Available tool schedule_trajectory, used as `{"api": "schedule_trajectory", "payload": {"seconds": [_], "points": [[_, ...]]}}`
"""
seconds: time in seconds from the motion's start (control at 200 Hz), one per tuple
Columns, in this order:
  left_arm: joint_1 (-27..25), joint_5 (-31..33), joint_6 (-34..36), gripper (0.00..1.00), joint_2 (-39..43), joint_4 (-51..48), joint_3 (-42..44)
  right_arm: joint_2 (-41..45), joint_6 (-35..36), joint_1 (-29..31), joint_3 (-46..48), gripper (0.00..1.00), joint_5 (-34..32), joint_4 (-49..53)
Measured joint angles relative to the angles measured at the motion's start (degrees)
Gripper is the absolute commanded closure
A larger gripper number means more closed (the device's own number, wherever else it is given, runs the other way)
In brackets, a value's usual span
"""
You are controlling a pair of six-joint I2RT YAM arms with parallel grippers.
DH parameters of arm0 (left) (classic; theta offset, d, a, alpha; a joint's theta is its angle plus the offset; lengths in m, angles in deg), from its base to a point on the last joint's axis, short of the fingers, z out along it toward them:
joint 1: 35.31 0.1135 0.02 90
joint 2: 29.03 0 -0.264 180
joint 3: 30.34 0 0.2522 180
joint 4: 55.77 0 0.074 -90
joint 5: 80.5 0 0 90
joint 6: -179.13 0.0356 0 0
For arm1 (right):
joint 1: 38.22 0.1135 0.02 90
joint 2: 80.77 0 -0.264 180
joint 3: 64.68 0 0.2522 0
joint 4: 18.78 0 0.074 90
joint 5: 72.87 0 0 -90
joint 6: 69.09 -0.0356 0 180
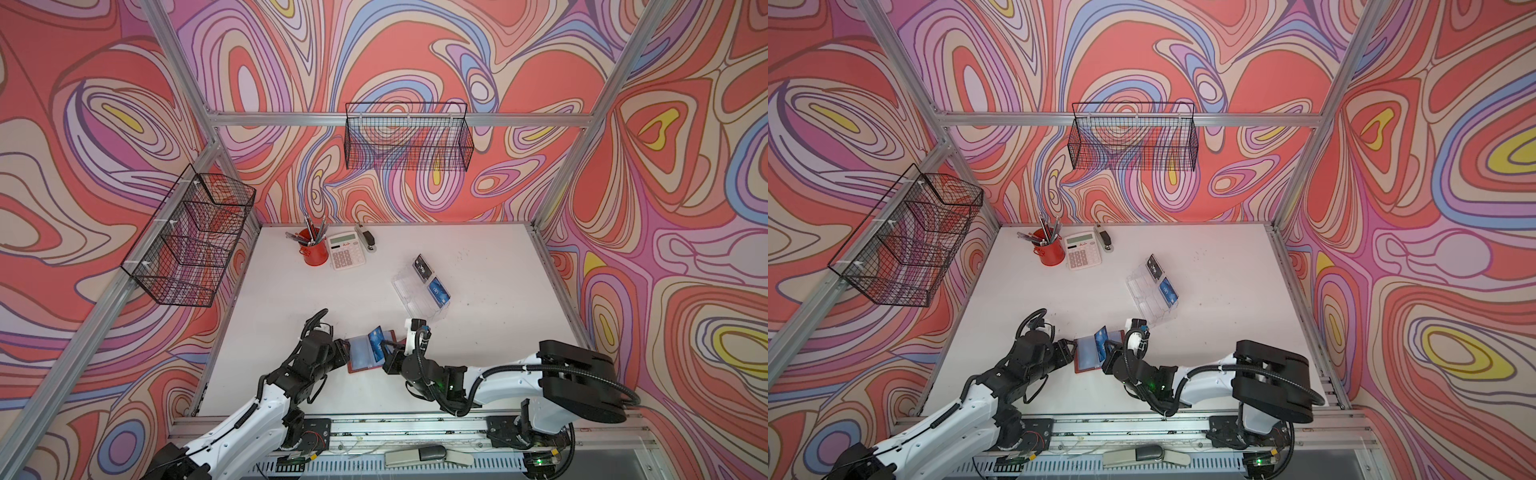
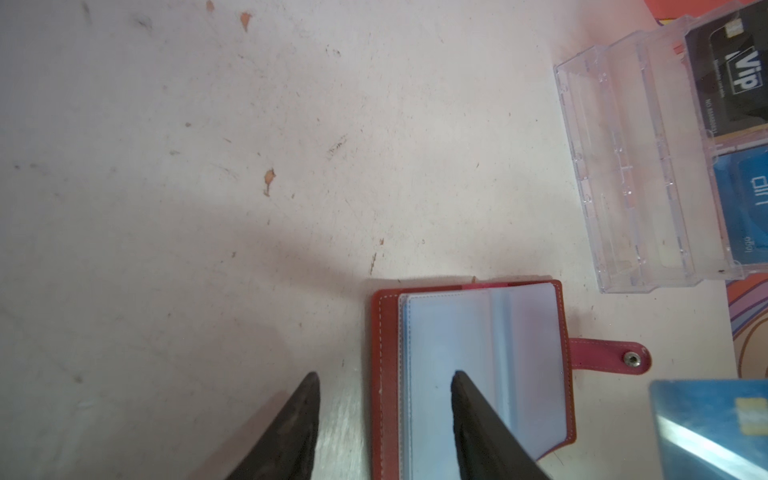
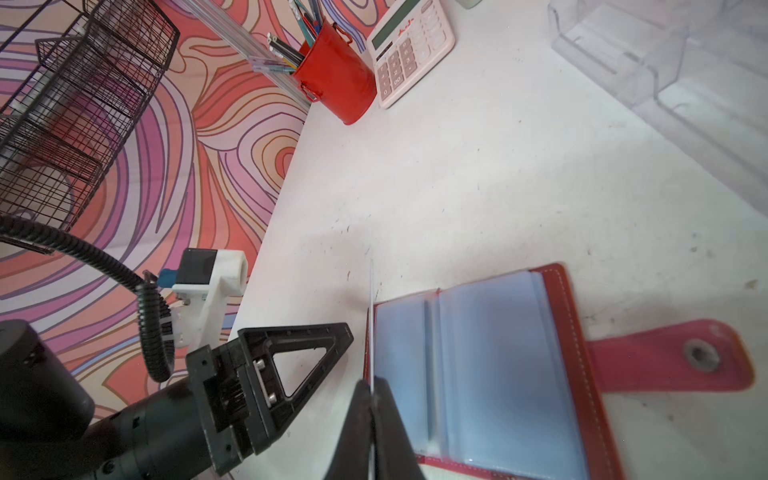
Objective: Put the credit cards into the card holder
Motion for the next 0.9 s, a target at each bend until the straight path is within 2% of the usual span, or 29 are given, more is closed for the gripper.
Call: {"api": "schedule_trajectory", "payload": {"seconds": [0.386,0.901], "points": [[0.0,-0.83,-1.16,0.5,-4.37,2.32,0.02,-12.22,-5.2,0.5,-0.02,1.0,-0.76,-9.18],[0.0,-2.51,-1.46,0.54,-7.34,5.77,-0.11,-10.03,-3.78,0.11,1.14,1.0,-2.91,-9.77]]}}
